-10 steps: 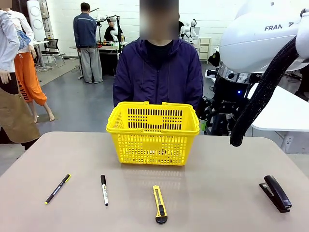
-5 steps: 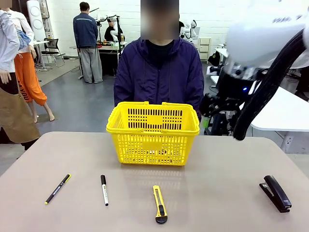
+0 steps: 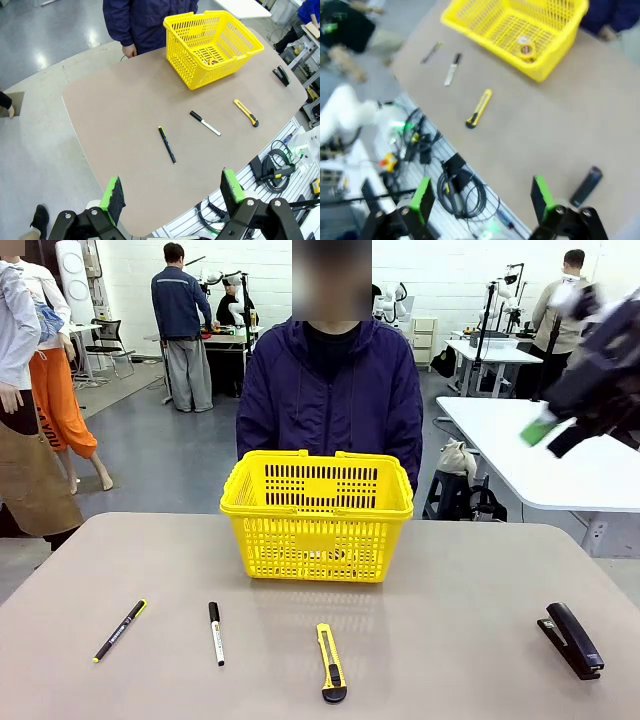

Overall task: Place the items the person wants into the basket.
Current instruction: Pick up the item the person points to and place it in the Market Basket.

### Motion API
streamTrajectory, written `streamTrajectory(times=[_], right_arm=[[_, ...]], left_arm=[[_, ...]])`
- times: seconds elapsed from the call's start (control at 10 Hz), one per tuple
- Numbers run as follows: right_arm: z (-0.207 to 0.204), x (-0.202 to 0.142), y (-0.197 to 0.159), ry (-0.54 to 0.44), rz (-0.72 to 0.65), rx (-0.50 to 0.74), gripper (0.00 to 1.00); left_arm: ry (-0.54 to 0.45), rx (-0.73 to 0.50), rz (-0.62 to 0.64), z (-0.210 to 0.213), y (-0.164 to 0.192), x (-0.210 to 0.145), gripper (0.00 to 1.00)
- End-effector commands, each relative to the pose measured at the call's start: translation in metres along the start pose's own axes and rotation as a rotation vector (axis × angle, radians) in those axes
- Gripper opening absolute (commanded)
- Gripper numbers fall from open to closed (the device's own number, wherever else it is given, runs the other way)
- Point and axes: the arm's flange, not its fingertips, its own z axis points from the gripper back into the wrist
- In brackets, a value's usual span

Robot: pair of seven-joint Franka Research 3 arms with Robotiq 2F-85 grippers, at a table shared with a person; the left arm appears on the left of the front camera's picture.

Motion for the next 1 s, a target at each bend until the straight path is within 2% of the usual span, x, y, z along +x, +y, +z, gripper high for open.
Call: streamTrajectory(times=[0.0, 0.1, 0.2, 0.3, 0.4, 0.5, 0.9], right_arm=[[0.037, -0.055, -0.030, -0.075, 0.122, 0.157, 1.00], [0.056, -0.078, -0.047, -0.171, 0.115, 0.132, 1.00], [0.065, -0.100, -0.060, -0.227, 0.167, 0.116, 1.00], [0.069, -0.118, -0.071, -0.362, 0.129, 0.030, 1.00], [0.064, -0.126, -0.074, -0.405, 0.097, -0.023, 1.00], [0.057, -0.127, -0.076, -0.412, 0.057, -0.092, 1.00], [0.039, -0.122, -0.068, -0.358, 0.072, -0.188, 1.00]], left_arm=[[-0.003, -0.004, -0.008, 0.000, 0.000, 0.001, 1.00], [-0.003, -0.004, -0.008, 0.000, 0.000, 0.001, 1.00], [-0.003, -0.004, -0.008, 0.000, 0.000, 0.001, 1.00], [-0.003, -0.004, -0.008, 0.000, 0.000, 0.001, 1.00], [-0.003, -0.004, -0.008, 0.000, 0.000, 0.001, 1.00], [-0.003, -0.004, -0.008, 0.000, 0.000, 0.001, 1.00], [-0.003, -0.004, -0.008, 0.000, 0.000, 0.001, 1.00]])
